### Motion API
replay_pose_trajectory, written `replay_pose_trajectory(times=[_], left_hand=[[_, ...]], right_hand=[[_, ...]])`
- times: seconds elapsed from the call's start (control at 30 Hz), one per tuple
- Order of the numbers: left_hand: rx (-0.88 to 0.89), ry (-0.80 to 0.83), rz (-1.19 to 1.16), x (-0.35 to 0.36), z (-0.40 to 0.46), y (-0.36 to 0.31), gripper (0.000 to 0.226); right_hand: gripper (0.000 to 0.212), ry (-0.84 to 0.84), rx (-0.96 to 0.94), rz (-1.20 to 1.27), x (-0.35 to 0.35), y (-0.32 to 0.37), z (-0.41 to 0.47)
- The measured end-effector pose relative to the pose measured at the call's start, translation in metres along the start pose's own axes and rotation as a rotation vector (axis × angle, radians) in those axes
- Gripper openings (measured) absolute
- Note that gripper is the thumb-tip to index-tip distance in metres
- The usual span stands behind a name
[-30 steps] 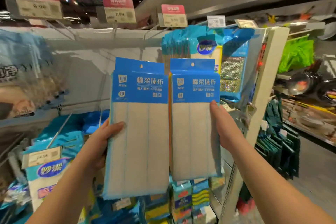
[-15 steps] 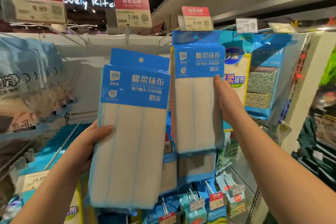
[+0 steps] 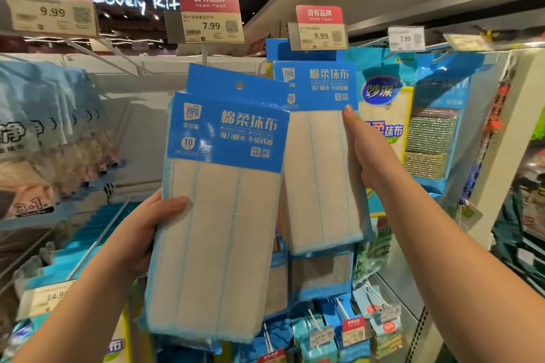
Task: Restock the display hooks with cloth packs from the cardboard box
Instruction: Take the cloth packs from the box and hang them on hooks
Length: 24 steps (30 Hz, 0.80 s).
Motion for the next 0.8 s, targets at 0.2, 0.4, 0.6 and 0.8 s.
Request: replay_pose_trajectory(times=[0.2,0.4,0.6,0.8], left_hand=[[0.010,-0.045,-0.035,0.005,-0.001,0.002,0.037],[0.005,-0.061,-0.024,0.008,0.000,-0.001,0.043],[-0.064,-0.037,-0.117,-0.008,0.004,0.005,0.058],[-0.077,0.030,-0.151,-0.010,0.004,0.008,0.048]], right_hand=[[0.016,-0.006,0.020,0.036,-0.006,0.001,0.001],[0.015,-0.016,0.025,0.071,-0.009,0.004,0.006],[0.022,0.022,0.064,0.020,-0.007,0.008,0.011],[0.021,-0.007,0.057,-0.022,-0.004,-0.005,0.016]])
Point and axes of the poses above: each hand's wrist, its own z-axis towards the middle knuckle, its own x-axis out of the palm, y = z × x, the point moved 1 cm from there along z, towards the middle knuckle, and after that the axes turned 8 degrees about -y, right-handed, at the moved point
